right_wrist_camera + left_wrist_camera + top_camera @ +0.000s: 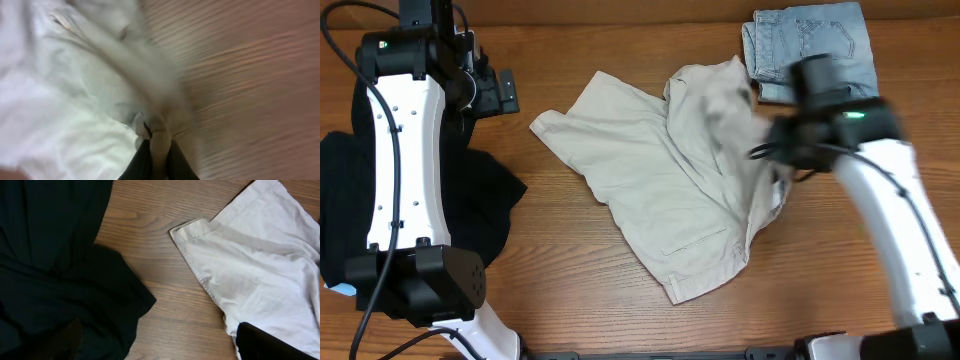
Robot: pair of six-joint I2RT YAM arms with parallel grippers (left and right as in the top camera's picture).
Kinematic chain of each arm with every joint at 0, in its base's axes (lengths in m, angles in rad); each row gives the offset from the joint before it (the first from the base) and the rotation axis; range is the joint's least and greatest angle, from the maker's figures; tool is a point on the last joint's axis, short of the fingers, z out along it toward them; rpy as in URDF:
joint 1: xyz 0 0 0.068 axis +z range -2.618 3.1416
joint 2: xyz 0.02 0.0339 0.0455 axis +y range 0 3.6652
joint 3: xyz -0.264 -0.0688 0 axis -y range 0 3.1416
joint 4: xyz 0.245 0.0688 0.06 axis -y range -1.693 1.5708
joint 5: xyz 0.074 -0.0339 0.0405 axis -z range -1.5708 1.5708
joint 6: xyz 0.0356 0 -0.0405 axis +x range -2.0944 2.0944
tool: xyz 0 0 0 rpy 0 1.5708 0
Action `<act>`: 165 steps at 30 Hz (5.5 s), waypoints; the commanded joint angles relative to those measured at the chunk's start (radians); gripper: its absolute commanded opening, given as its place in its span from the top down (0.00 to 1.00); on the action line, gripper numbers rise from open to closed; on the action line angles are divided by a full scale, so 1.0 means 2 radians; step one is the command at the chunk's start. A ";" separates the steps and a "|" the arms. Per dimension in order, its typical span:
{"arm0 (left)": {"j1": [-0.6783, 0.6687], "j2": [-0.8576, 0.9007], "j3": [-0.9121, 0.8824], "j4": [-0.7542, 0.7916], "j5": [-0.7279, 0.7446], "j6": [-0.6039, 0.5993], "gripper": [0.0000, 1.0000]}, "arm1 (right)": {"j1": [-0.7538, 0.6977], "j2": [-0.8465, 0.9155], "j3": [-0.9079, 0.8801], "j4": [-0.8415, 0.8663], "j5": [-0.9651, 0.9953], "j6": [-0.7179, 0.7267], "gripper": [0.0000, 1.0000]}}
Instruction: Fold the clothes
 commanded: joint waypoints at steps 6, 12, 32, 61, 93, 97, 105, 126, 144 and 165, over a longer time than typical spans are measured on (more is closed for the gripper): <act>0.000 0.006 -0.002 0.003 -0.011 0.015 0.00 | -0.185 0.024 -0.060 0.047 -0.003 -0.009 0.96; -0.001 0.006 -0.002 0.004 -0.011 0.021 0.00 | -0.297 0.024 -0.091 0.062 -0.056 -0.012 0.82; -0.051 0.064 -0.002 0.023 0.099 0.171 0.01 | -0.221 -0.041 -0.080 -0.058 -0.291 -0.201 0.15; -0.173 0.303 -0.002 0.156 0.006 0.098 0.00 | 0.048 -0.042 -0.121 -0.007 -0.098 0.015 0.18; -0.138 0.150 0.086 0.016 -0.046 0.026 0.00 | 0.048 -0.042 -0.299 0.163 -0.137 0.018 0.12; -0.146 0.152 0.081 0.085 -0.046 0.065 0.02 | 0.048 -0.042 -0.299 0.163 -0.137 0.017 0.12; -0.146 0.223 0.066 0.112 -0.021 0.098 0.23 | 0.048 -0.042 -0.299 0.164 -0.136 0.017 0.12; -0.145 0.314 0.065 0.264 0.100 0.066 0.42 | 0.048 -0.042 -0.299 0.156 -0.125 0.015 0.10; -0.130 0.306 0.231 0.139 -0.082 0.077 0.96 | 0.048 -0.042 -0.299 0.172 -0.125 0.015 0.09; -0.131 0.274 0.303 -0.009 -0.221 0.077 0.09 | 0.048 -0.022 -0.300 0.223 -0.140 -0.023 0.07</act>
